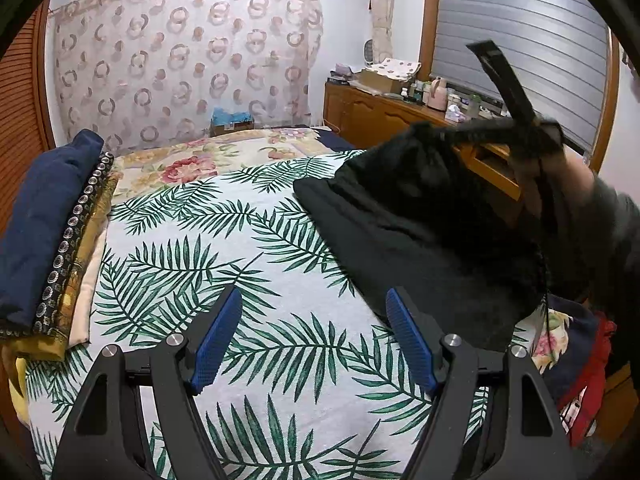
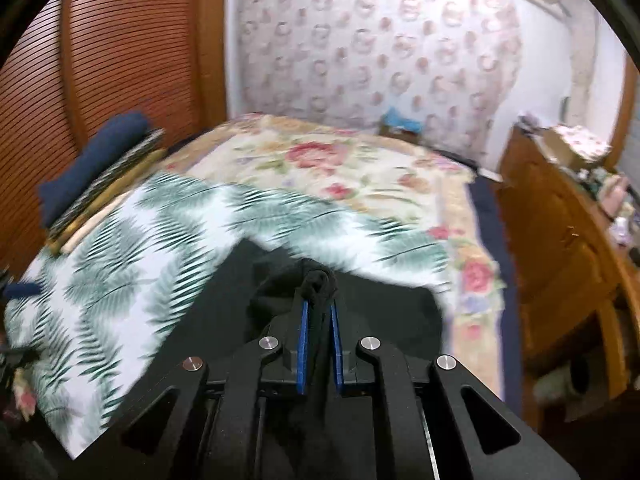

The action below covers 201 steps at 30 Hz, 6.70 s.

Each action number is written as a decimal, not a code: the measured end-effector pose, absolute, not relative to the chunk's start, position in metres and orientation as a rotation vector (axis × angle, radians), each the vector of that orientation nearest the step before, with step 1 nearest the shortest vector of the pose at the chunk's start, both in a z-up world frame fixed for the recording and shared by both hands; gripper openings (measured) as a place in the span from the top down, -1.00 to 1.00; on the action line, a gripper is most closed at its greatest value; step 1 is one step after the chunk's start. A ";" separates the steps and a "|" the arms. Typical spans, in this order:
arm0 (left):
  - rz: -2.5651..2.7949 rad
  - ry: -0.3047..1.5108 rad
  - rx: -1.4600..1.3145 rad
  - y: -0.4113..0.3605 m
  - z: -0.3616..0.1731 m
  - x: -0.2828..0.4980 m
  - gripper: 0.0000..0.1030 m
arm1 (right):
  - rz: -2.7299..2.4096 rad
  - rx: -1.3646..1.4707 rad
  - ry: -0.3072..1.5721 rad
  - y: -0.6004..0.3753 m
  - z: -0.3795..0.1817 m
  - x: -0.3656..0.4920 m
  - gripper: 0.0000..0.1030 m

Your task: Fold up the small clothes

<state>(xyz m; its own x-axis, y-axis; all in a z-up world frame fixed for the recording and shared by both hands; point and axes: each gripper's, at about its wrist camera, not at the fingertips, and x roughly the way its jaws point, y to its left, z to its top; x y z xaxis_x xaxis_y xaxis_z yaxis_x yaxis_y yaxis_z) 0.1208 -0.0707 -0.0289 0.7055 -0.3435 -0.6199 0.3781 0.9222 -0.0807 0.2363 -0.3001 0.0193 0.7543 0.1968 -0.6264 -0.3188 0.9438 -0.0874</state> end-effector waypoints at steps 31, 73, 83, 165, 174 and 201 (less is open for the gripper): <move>-0.485 0.789 0.086 -0.123 -0.067 0.122 -0.46 | 0.279 -0.015 0.816 -0.327 -0.030 0.206 0.96; -0.738 0.791 0.056 -0.172 -0.038 0.087 0.89 | 0.270 0.001 0.660 -0.353 -0.040 0.036 -0.35; -0.728 0.702 0.010 -0.174 0.003 0.108 0.89 | 0.411 -0.100 0.668 -0.342 -0.055 0.033 -0.40; -0.471 0.877 0.043 -0.123 -0.059 0.259 -0.40 | 0.277 0.000 0.766 -0.361 -0.005 0.191 -0.28; -0.462 0.890 0.025 -0.123 -0.067 0.262 -0.40 | 0.215 0.015 0.700 -0.385 0.018 0.223 0.90; -0.591 0.987 -0.075 -0.130 -0.080 0.286 0.43 | 0.370 0.182 0.935 -0.391 -0.015 0.256 0.26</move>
